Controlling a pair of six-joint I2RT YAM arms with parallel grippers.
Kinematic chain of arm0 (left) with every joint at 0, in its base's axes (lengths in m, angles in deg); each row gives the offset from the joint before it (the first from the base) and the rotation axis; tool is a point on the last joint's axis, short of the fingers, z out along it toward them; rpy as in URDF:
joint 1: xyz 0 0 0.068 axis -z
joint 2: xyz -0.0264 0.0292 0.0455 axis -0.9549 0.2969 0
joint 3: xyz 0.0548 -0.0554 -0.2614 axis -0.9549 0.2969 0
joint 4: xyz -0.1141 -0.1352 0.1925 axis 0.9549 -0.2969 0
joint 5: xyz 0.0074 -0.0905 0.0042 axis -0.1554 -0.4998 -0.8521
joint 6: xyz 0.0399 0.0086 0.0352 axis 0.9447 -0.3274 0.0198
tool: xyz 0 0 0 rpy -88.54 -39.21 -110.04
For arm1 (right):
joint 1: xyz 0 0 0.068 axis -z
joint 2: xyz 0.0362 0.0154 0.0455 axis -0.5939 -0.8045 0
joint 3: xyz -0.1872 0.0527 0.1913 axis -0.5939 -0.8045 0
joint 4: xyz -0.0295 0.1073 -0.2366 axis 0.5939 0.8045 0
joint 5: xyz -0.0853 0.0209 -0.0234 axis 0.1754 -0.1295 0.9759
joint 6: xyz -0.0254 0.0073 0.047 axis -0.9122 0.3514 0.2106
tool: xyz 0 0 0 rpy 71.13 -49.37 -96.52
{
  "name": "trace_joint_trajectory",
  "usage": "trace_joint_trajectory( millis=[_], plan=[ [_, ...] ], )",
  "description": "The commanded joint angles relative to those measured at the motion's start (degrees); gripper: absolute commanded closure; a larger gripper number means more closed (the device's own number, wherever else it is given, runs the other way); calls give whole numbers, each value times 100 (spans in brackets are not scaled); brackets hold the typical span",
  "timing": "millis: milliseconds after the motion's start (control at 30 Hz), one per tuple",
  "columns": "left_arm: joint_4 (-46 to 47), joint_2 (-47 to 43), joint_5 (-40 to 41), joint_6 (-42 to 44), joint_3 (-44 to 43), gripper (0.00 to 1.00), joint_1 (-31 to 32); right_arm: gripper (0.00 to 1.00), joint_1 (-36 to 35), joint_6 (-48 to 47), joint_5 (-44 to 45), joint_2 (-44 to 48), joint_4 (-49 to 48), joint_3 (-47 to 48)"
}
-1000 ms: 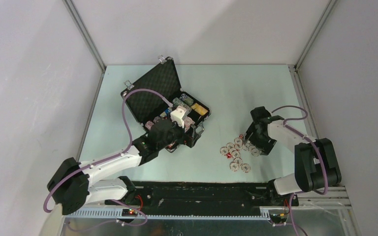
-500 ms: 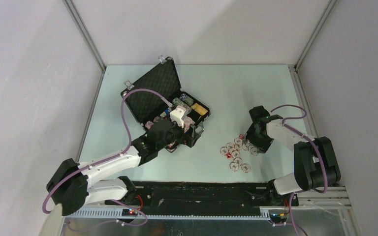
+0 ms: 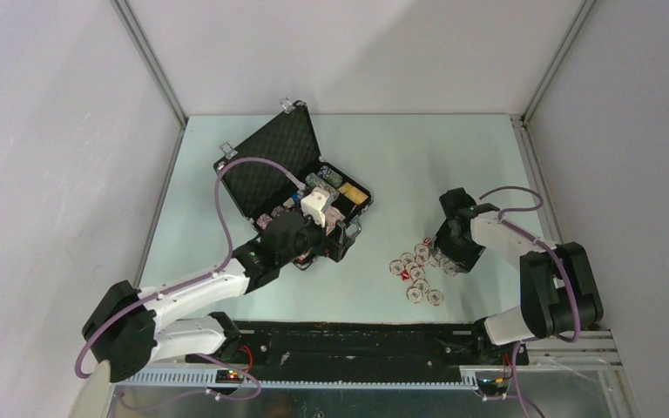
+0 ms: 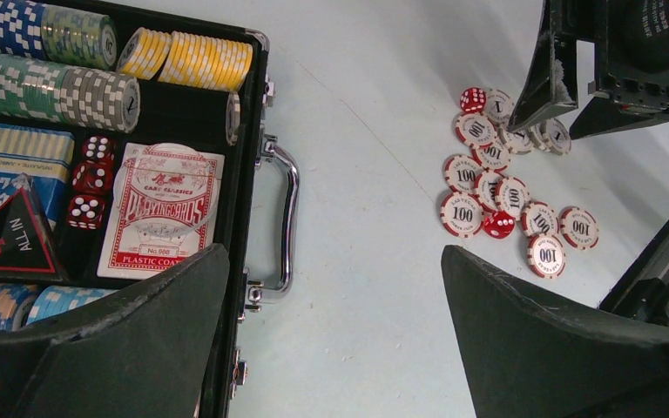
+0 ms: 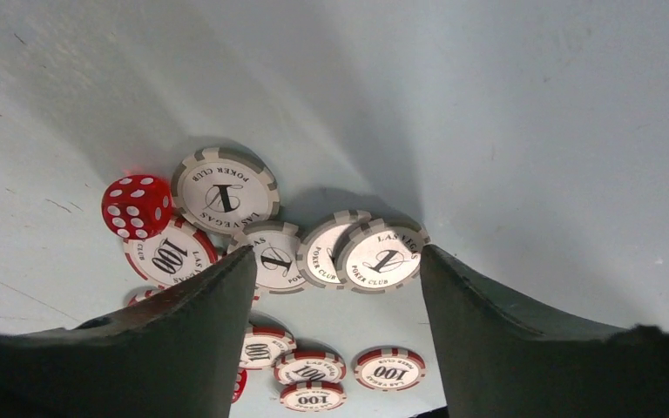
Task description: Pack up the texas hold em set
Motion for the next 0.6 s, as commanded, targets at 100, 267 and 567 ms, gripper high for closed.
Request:
trace_joint_trajectory(
  millis=[100,267,567],
  plan=[
    [86,-116,-2,103,-34,0,-29,22,-95,116,292,152,256,-75],
    [133,-142,-67,103,-9,0,-30,16,-89,67,232,624,305,-76],
    [139,-132,-126,107,-8,0,-31,1,-107,12,104,662,152,-88]
  ],
)
